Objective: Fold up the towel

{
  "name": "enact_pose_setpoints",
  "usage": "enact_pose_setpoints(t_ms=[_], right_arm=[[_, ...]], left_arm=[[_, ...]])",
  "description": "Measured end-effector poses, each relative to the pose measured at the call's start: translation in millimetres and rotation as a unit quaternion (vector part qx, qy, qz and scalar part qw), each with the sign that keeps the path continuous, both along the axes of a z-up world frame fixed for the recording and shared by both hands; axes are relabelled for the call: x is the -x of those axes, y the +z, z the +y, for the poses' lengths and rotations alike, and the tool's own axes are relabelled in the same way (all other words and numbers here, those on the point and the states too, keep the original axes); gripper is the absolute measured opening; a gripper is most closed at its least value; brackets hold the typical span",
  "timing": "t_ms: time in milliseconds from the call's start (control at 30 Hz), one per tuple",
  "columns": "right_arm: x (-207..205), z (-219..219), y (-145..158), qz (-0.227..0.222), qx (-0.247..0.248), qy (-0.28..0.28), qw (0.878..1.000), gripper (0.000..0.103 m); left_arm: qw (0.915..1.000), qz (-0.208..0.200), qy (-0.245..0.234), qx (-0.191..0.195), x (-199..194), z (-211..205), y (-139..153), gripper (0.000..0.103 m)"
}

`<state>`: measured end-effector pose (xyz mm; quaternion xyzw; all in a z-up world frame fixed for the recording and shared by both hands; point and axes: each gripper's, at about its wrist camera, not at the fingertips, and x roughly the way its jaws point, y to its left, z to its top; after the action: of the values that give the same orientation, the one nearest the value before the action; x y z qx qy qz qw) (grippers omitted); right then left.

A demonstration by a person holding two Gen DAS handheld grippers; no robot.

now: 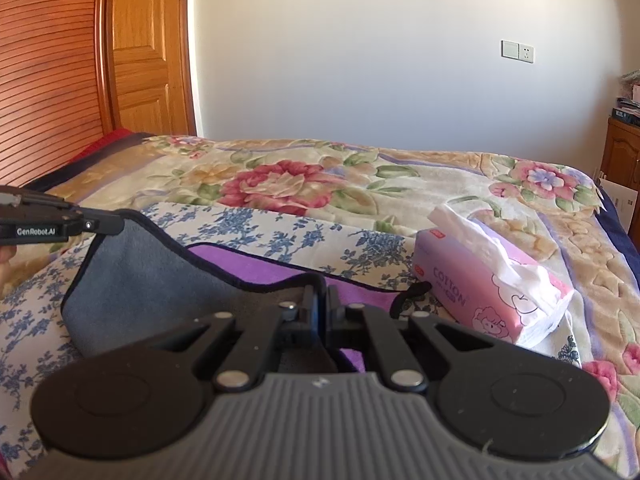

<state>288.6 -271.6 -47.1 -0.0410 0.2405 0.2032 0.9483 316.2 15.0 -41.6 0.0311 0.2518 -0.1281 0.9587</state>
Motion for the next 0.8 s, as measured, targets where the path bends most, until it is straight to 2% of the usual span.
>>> enact_pose_setpoints(t_ms=[533, 800], right_arm=[[-25.2, -1.7, -5.0, -0.019, 0.003, -0.014, 1.000, 0.004], [-40.0, -1.8, -2.4, -0.031, -0.007, -0.019, 0.999, 0.004]], left_arm=[[0.9998, -0.014, 0.014, 0.003, -27.5, -6.2, -2.8, 0.006], [0.9990, -0.015, 0.040, 0.014, -43.9, -1.5, -1.4, 0.006]])
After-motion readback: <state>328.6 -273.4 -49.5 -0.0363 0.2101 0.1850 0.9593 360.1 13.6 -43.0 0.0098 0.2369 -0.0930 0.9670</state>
